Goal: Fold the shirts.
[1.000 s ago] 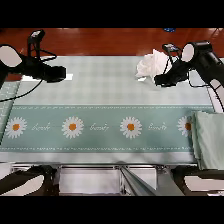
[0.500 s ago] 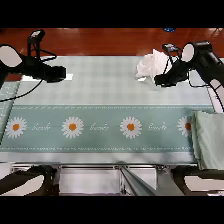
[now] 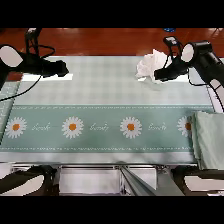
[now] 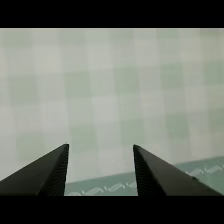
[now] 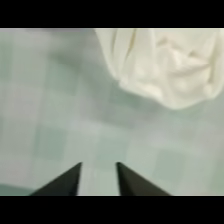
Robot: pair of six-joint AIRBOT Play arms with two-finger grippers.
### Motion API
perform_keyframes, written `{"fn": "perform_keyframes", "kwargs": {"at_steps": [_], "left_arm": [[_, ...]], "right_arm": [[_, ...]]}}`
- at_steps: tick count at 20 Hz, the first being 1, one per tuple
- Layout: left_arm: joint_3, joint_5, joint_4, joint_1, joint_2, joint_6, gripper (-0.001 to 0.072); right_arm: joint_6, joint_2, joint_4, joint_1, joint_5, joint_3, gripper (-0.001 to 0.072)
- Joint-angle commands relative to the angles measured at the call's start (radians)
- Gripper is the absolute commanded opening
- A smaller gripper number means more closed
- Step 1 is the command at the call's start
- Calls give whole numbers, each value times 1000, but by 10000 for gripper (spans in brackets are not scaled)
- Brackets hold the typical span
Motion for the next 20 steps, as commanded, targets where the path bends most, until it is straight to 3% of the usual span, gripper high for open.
{"fn": "perform_keyframes", "kwargs": {"at_steps": [1, 4, 6, 7, 10, 14, 15, 18, 20], "left_arm": [[0, 171, 83, 6, -27, 2, 511], [0, 163, 109, 29, -43, -11, 510], [0, 99, 109, 42, -43, -83, 510], [-1, 34, 109, 55, -44, -136, 510], [-36, -114, 109, 93, -43, -126, 510], [-105, -157, 83, 115, -42, -130, 510], [-125, -149, 50, 111, -42, -129, 510], [-143, -139, -6, 90, -40, -118, 510], [-130, -172, -6, 97, -20, -111, 510]], "right_arm": [[99, -5, -218, -1, -331, 0, 413], [270, -63, -328, -41, -567, 9, 412], [310, -160, -270, -90, -551, 66, 412], [288, -212, -216, -110, -525, 98, 412], [160, -361, -27, -154, -426, 192, 412], [35, -496, 165, -175, -286, 296, 406], [-6, -515, 224, -175, -257, 303, 384], [-102, -521, 339, -170, -186, 303, 45], [-121, -484, 396, -170, -175, 303, 43]]}}
